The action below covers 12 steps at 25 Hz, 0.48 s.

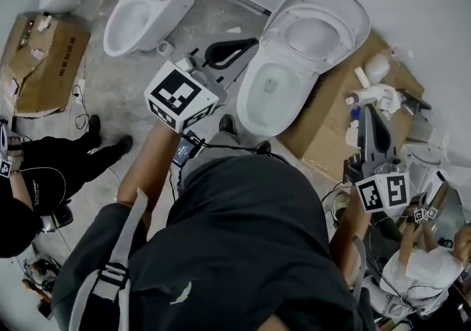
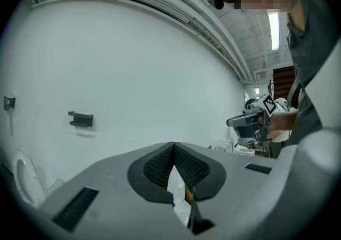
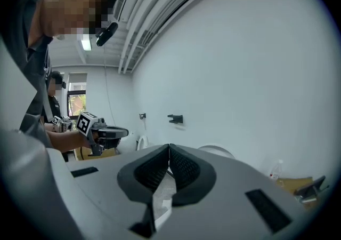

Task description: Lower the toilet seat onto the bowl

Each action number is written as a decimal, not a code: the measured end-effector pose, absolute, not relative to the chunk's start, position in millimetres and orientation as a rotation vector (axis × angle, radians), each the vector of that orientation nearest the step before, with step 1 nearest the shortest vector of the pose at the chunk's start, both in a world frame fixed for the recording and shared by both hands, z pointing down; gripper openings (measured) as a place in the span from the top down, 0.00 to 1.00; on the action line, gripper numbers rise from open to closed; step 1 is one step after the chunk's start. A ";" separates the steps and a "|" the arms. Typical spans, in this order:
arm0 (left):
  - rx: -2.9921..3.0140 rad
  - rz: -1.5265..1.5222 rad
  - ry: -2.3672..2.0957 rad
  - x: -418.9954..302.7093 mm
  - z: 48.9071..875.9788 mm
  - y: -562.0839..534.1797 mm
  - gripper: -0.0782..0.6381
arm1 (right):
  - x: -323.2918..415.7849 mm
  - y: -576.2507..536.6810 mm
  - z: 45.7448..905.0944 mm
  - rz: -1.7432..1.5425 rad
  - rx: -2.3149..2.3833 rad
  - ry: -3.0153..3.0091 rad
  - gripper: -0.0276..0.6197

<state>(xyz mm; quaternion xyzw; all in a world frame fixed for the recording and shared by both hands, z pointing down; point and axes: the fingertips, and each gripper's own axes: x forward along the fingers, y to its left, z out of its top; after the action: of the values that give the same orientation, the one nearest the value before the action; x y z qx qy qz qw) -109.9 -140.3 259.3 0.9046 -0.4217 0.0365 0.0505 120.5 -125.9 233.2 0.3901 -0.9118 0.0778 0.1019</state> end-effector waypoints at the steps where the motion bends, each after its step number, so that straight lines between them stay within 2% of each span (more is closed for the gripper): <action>1: 2.758 0.107 -1.263 -111.8 262.5 -142.2 0.88 | 116.4 -127.5 233.0 0.227 1.162 -2.682 0.95; 12: 2.730 0.120 -1.167 -106.8 288.6 -167.2 0.88 | 95.4 -167.3 249.1 0.241 1.135 -2.661 0.95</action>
<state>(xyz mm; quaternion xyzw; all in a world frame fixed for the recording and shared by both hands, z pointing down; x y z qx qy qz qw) -106.8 -167.2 288.6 0.9154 -0.3914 0.0403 0.0851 95.4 -167.3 249.1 0.3882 -0.9101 0.0825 0.1192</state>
